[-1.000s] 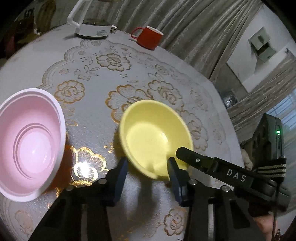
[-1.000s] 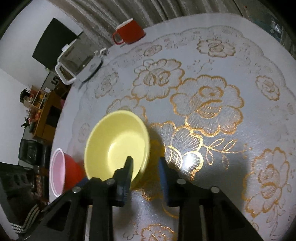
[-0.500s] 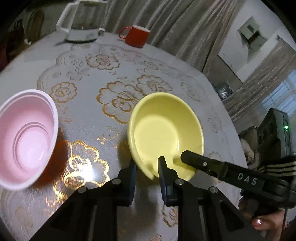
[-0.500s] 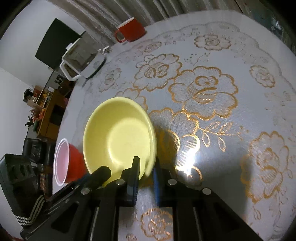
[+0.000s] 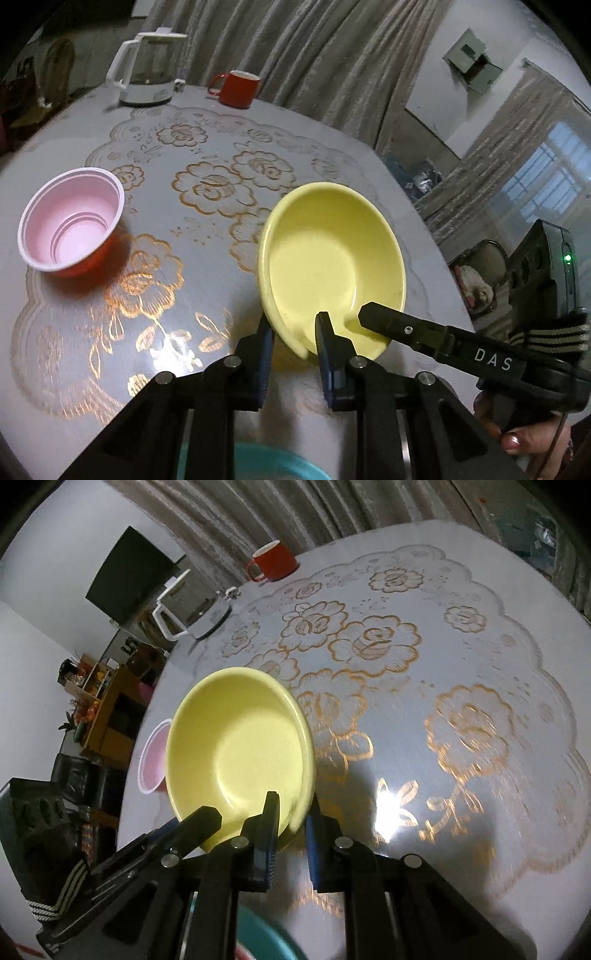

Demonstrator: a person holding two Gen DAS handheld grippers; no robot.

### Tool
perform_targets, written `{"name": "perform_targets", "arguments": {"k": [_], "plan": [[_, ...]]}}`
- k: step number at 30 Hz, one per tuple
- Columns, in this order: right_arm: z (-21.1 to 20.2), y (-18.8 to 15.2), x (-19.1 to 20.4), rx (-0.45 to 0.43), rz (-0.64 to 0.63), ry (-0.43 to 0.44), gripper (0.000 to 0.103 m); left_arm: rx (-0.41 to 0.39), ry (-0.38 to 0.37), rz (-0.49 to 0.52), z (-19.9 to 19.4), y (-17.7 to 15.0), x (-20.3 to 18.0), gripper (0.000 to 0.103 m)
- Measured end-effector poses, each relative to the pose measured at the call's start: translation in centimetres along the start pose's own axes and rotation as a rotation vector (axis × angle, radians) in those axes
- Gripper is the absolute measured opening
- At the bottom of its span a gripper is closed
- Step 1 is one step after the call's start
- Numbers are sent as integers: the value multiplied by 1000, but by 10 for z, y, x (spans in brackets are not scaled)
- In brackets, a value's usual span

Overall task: Organize plates and bowls
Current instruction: 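Grip the yellow bowl rim between the fingers of both tools, then lift and carry the yellow bowl over the steel bowl with both tools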

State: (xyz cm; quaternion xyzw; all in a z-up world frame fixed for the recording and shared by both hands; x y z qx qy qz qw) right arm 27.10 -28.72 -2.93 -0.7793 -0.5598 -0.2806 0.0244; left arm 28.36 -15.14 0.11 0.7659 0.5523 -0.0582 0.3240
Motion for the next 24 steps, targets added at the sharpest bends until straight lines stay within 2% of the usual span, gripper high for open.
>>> {"name": "perform_targets", "arguments": {"k": [10,24], "plan": [[-61,-59,-9,-108,1,30,12,-48,-46,78,-35,-46,-46,22],[-91,-117,-29,-149,45,80,12,-52,-82,103,-47,-98,-71,22]]}}
Point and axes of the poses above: each gripper's, at about its wrist camera, not at the fingertips, and z roughly the way its jaws point, x to its left, y to its top, the point moved 3 cm from there along z, roughly the way its jaws point, and after that the axes turned 8 degrees about x, right-handed, at the moved point
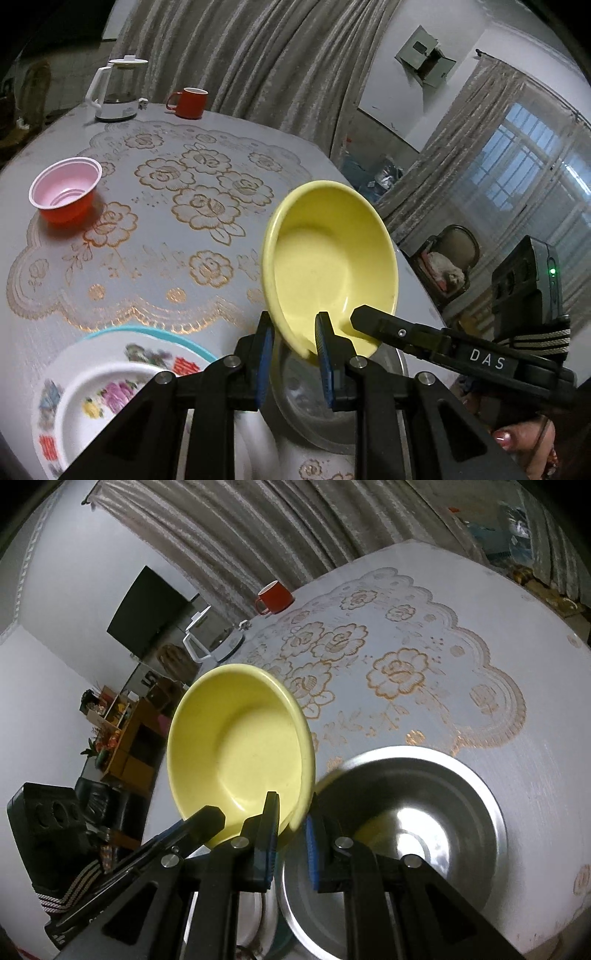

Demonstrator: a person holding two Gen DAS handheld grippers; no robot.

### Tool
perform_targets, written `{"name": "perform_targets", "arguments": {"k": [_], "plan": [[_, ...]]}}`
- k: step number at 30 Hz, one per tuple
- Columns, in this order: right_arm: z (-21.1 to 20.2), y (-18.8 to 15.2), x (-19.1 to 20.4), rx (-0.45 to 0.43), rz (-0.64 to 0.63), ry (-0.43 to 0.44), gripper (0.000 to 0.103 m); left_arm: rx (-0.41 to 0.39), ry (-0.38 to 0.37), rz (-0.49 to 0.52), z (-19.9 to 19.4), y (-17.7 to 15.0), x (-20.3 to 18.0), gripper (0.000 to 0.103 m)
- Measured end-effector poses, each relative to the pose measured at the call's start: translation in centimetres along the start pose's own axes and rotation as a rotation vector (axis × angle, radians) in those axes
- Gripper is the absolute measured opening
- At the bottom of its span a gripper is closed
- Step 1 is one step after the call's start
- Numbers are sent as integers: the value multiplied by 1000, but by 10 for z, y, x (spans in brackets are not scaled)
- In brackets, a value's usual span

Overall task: Organize plates and bowls
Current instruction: 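Lift and carry the yellow bowl over the steel bowl with both tools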

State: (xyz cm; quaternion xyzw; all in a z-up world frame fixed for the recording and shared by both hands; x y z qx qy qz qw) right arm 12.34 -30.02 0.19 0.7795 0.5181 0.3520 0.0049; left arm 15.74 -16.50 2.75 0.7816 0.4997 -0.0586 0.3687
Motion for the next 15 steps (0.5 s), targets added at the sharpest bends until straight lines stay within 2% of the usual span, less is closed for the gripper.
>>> {"name": "perform_targets", "arguments": {"k": [11,15], "plan": [[-16,-31,-26,-14,39,-14,12,76,-23,21,19,-33,-22,23],[-25,-39,-36,-31,53,-30,12,80,-40,36,25,-44,-32,23]]}}
Point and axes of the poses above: each gripper's, at about its wrist camera, not at the fingertips, and z roughly the way its jaws point, x to its left, y to its top, the point moved 3 cm from there along z, roughly the way its jaws point, and after that the axes turned 8 degrees about x, right-handed, at the moved point
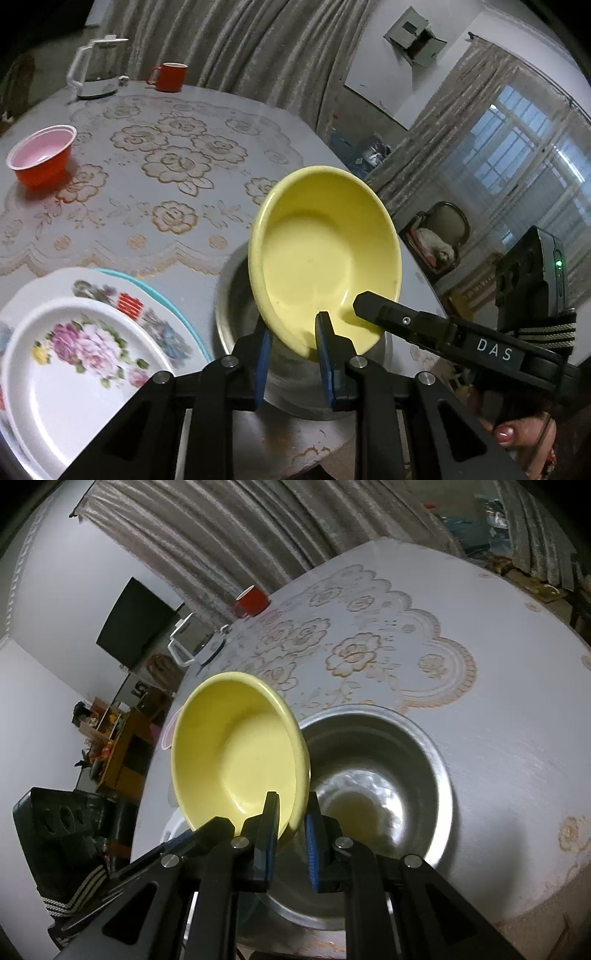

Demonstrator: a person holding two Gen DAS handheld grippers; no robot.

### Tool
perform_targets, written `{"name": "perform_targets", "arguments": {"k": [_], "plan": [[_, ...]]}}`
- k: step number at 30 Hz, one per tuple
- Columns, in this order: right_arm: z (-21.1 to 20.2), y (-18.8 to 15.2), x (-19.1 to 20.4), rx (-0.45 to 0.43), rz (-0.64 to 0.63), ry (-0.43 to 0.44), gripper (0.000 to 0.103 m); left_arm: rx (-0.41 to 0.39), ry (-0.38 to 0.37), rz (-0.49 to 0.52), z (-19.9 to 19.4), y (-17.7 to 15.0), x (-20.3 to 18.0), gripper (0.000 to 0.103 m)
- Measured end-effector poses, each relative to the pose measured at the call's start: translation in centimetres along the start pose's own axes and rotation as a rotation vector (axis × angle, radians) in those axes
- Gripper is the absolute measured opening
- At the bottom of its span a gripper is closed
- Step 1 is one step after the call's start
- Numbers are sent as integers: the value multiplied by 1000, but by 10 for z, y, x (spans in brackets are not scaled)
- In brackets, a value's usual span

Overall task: Organize plates and bowls
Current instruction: 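Lift and carry the yellow bowl over the steel bowl with both tools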

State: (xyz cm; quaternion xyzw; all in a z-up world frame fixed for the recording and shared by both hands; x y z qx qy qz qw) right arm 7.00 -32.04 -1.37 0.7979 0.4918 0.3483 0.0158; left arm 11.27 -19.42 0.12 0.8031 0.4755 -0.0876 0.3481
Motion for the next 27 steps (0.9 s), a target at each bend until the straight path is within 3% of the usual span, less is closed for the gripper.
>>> {"name": "perform_targets", "arguments": {"k": [12,27], "plan": [[10,-22,-25,54,45,-26,13,51,22,17,20,-18,-2,23],[14,-23,-21,74,-2,-91,14,56,63,58,26,-19,-4,23]]}}
Point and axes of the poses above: each gripper's, at about its wrist camera, not at the fingertips, and z roughly the way its jaws point, x to its left, y to its top, the point moved 3 cm from there along z, roughly the way its jaws point, and after that the axes turned 8 degrees about x, right-handed, at the moved point
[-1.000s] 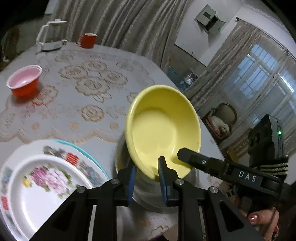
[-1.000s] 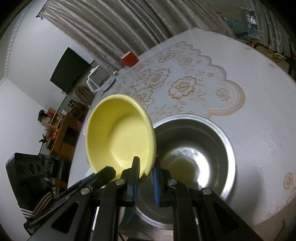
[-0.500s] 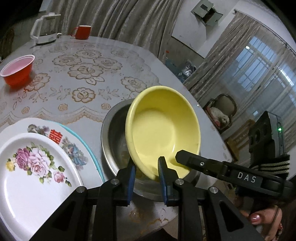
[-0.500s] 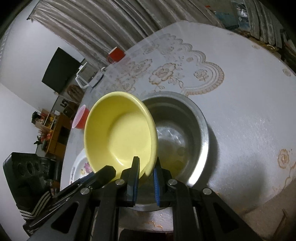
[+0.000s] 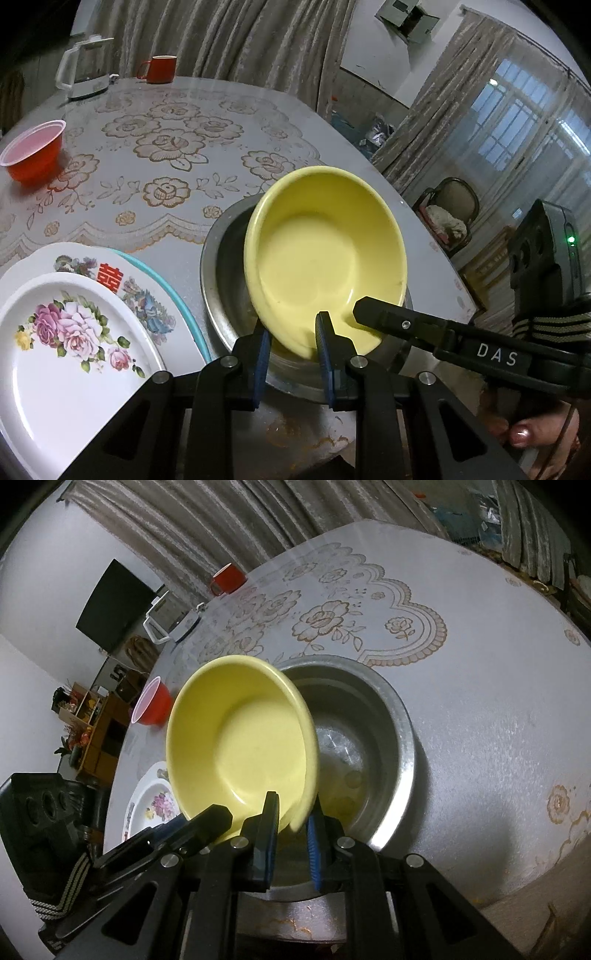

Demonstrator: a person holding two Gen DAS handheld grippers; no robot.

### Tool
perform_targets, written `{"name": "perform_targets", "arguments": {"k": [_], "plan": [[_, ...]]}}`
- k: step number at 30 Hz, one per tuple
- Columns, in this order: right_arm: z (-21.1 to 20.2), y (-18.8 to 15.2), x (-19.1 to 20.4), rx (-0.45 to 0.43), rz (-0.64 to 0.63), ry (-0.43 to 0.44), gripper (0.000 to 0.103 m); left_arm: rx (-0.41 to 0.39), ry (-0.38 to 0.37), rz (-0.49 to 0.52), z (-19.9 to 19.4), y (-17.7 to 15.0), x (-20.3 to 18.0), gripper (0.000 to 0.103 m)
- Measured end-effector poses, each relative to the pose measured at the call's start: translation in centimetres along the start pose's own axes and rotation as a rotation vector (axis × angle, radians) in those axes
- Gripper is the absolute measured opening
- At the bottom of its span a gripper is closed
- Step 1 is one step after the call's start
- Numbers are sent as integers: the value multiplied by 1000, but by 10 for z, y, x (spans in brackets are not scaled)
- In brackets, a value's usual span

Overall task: Organize plates and bowls
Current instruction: 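Lift and carry the yellow bowl over the steel bowl with both tools, then lower the yellow bowl into the steel bowl and open both tools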

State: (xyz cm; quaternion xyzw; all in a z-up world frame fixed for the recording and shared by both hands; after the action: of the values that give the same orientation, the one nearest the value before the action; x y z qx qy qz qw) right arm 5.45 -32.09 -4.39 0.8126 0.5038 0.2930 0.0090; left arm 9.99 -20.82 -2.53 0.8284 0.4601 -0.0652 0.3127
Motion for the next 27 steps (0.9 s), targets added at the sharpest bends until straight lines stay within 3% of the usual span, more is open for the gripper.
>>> {"name": "perform_targets", "arguments": {"k": [20,27], "plan": [[3,-2,-8,16,30,-34,14,2,30,53,5,0,-5,23],[7,5,-3,66,6,-105,16,17,59,63,6,4,-7,23]]}}
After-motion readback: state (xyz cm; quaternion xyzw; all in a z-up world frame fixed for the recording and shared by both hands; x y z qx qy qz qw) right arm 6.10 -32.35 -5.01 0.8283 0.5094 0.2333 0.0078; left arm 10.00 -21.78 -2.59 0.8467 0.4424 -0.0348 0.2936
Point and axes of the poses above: each gripper's, at about its wrist camera, not at the fingertips, and z roughly the way its jaws point, x to its left, y to its top, the point moved 3 cm from there along z, roughly the way its jaws point, and after that the axes turned 8 degrees about x, right-handed, at the moved point
